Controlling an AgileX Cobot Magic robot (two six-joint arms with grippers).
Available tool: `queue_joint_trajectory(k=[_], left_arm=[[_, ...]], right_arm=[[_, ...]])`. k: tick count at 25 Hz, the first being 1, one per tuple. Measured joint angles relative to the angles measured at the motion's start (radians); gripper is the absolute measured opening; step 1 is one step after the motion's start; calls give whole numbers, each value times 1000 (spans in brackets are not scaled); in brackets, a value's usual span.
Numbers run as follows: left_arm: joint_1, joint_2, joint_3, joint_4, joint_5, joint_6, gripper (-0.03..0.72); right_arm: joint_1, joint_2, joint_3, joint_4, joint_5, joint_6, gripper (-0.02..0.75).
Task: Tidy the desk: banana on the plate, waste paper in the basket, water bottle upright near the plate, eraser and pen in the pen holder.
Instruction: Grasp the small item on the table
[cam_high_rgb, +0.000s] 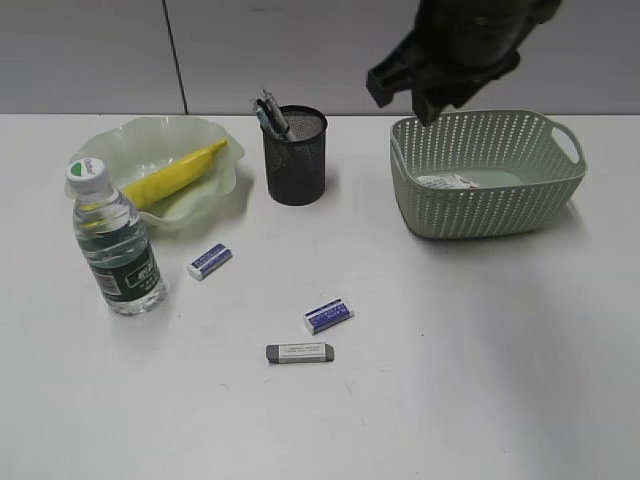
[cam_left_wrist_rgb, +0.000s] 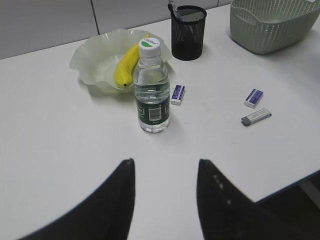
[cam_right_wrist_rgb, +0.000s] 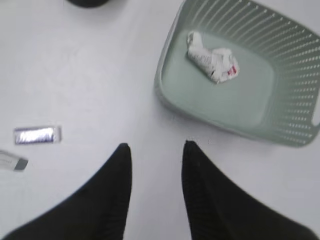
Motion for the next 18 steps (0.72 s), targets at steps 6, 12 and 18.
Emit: queue_joint_trajectory(k=[6,12,18], left_arm=[[0,0,0,0,0,0,308],[0,0,0,0,0,0,308],[0,0,0,0,0,0,308]], right_arm=[[0,-330,314,81,0,-61,279],[0,-693,619,110,6,-66,279],[0,-1089,866,156,12,-77,279]])
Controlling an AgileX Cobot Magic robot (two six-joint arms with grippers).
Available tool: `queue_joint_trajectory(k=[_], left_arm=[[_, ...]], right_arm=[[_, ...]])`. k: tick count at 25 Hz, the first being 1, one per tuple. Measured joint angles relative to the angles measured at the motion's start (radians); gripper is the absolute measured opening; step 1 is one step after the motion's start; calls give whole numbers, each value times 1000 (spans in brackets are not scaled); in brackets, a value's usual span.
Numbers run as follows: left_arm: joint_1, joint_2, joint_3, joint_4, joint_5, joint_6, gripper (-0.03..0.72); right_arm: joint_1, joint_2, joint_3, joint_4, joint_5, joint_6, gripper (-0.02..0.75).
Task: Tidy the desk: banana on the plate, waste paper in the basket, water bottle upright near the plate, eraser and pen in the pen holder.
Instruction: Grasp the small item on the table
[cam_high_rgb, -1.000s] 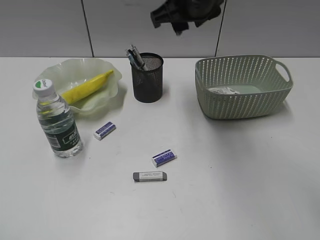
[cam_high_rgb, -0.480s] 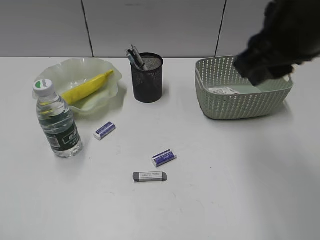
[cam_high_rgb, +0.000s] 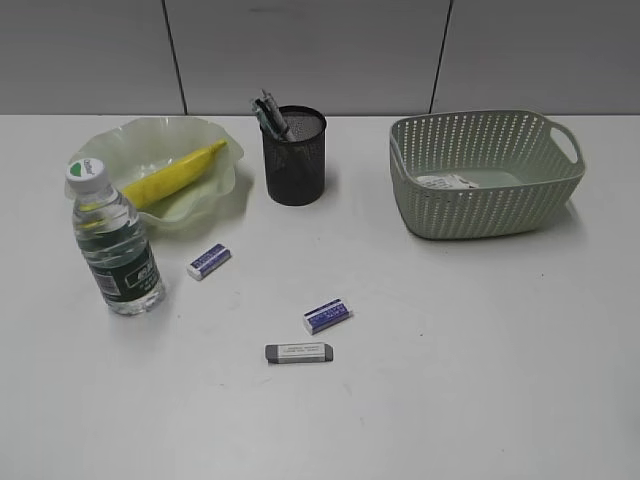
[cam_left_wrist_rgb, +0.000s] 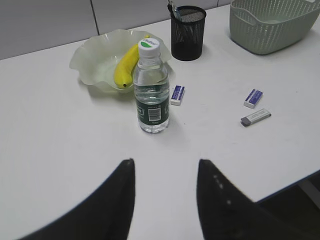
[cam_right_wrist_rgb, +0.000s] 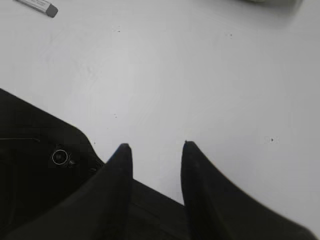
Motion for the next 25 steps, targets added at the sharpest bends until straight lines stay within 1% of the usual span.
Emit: queue_joint_trajectory(k=[6,11,15,18,20,22,25], left_arm=[[0,0,0,0,0,0,308],[0,0,0,0,0,0,308],[1,36,0,-17,-1,0,308],[2,142,-11,-69,-13,0,308],[3,244,-27,-100,-60,5,308],[5,376,-55,-154,-129,43,308],[5,588,-127,-231,-235,155,308]], right_arm=[[0,-370,155,8,0,-10,277],[0,-636,183,8,-5,-33,277],[0,-682,186,12,-7,-55,277],[0,-682,187,24,-7,-72,277],[0,-682,187,25,-7,-75,277],[0,-682,187,28,-7,-75,277],[0,-682,187,28,-7,-77,277]])
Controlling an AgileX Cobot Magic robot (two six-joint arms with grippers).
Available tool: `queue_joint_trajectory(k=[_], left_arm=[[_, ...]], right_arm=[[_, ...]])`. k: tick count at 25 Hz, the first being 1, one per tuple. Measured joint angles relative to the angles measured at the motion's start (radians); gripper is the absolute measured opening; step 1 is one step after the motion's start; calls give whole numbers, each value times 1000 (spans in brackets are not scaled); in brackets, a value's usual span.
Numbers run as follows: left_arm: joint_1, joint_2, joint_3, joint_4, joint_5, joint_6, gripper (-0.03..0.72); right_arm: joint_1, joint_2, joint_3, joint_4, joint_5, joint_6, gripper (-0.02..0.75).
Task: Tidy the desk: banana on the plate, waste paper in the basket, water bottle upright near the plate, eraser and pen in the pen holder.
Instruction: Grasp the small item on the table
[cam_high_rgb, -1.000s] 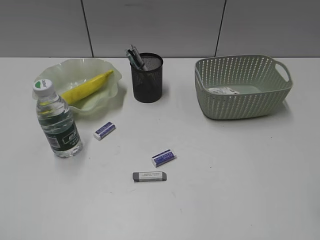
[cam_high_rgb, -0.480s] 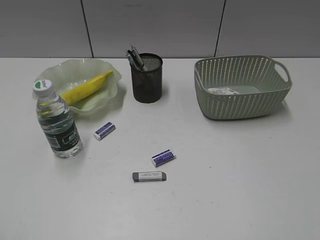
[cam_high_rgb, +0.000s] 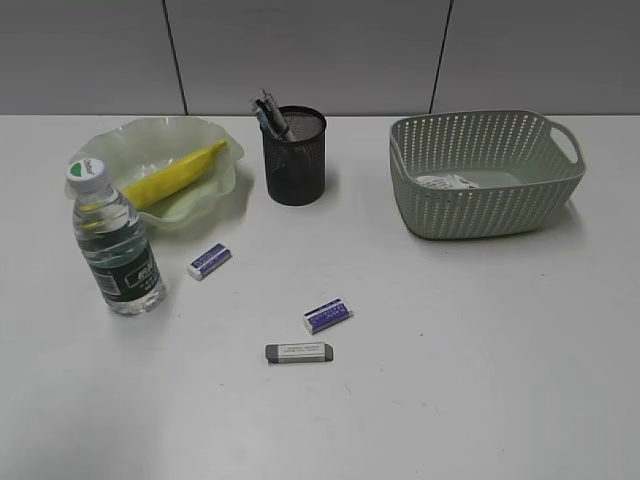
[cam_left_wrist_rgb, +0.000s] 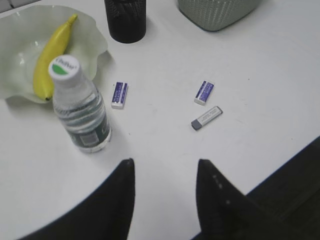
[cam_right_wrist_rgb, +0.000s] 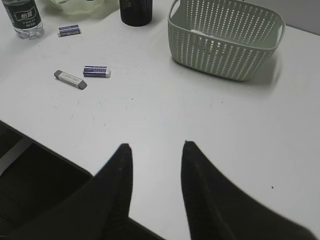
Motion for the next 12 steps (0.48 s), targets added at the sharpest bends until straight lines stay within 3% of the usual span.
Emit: queue_joint_trajectory(k=[7,12], left_arm=[[-2,534,-285,-21,-58,65,308],[-64,820,-496,-1,-40,66,308]], right_arm=[[0,-1,0,2,0,-1,277],[0,-2,0,3,0,-1,277]])
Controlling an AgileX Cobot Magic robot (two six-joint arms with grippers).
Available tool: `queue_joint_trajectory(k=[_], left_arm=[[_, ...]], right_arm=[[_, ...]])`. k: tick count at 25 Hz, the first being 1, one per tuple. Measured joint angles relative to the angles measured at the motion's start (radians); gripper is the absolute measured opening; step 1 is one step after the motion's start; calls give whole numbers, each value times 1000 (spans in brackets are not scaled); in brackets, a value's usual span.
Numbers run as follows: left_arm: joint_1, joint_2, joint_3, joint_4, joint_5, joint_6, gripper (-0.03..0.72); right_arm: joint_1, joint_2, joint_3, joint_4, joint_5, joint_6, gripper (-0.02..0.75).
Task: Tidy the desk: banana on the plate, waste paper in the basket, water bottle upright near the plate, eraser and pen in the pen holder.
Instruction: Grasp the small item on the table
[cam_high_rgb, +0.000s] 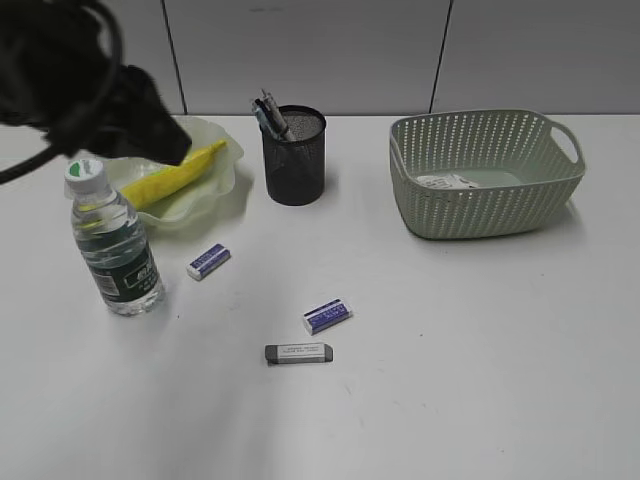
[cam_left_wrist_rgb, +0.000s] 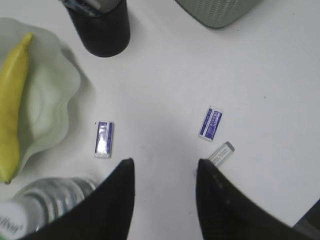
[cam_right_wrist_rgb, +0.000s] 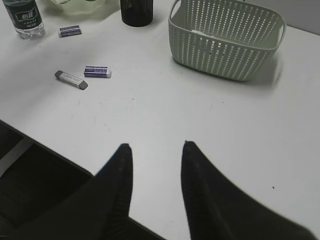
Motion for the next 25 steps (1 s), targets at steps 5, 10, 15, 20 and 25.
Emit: queue_joint_trajectory(k=[5,10,15,20,25], left_arm=[[-67,216,-175,132,69,-70,308],[-83,413,-326,238,200,-142,312],[-83,559,-440,289,298,-204,315],[-83,672,-515,361,347,-264,320],[-83,746,-523,415,356,-291,321]], right_arm=[[0,-1,0,1,0,-1,277],[0,-2,0,2,-1,-1,277],[0,-2,0,2,-1,-2,277],[0,-2,0,2,-1,-4,277],[0,-2,0,2,-1,-4,277]])
